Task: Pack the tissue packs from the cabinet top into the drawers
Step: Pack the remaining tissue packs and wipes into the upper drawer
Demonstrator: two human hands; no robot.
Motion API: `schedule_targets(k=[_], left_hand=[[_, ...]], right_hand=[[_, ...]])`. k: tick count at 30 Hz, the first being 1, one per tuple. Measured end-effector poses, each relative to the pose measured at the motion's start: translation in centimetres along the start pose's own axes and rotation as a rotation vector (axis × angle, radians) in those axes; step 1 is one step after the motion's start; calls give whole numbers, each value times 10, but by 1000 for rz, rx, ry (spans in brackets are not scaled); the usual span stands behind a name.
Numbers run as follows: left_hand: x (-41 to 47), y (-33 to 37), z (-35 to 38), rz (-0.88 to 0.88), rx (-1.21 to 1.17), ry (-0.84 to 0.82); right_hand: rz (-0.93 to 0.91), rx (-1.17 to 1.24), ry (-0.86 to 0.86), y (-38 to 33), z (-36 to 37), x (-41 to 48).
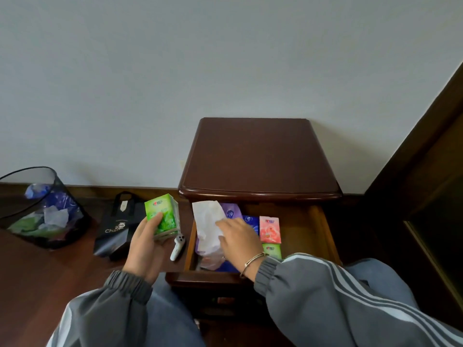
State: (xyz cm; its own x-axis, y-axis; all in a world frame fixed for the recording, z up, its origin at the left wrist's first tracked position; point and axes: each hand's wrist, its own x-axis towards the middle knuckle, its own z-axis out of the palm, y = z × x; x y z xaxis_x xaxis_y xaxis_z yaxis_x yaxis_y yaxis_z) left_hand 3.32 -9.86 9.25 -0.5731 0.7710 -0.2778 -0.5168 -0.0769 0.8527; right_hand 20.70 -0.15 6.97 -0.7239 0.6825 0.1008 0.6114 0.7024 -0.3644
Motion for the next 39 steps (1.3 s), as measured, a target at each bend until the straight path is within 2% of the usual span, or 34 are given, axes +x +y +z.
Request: schedule_targets(k=[3, 8, 16, 18, 20, 22, 23, 25, 27, 32, 36, 39], left_hand=[[0, -8, 7, -24, 5, -22], [-4, -20, 19, -63, 5, -50], [-8, -21, 25, -100, 57, -99], [-10, -22, 32, -104, 52, -104], [-11, -24, 39, -105, 42, -109], [-13, -25, 48, -105, 73, -132], [-15, -27, 54, -105, 106, -150], [-21, -33, 69, -118, 186, -197], [-29, -42, 86, -135, 249, -264], [-46, -62, 123, -152, 418, -395], [-53, -79, 138, -162, 619, -510], [-43, -80, 132, 2, 940, -491]], right_hand=[[95, -95, -200, 19, -8, 7], [22, -66, -457, 12, 6, 16], [-112, -85, -614, 18, 2, 9], [-91, -72, -530, 21, -8, 4], [-37, -9, -308, 24, -18, -1], [119, 299, -88, 27, -32, -7], [223, 523, -45, 29, -41, -9], [398, 915, -95, 33, -56, -13], [499, 1088, -165, 43, -66, -17], [561, 1166, -75, 75, -73, -39], [565, 1301, -103, 104, -81, -60], [674, 1196, -58, 137, -89, -66]])
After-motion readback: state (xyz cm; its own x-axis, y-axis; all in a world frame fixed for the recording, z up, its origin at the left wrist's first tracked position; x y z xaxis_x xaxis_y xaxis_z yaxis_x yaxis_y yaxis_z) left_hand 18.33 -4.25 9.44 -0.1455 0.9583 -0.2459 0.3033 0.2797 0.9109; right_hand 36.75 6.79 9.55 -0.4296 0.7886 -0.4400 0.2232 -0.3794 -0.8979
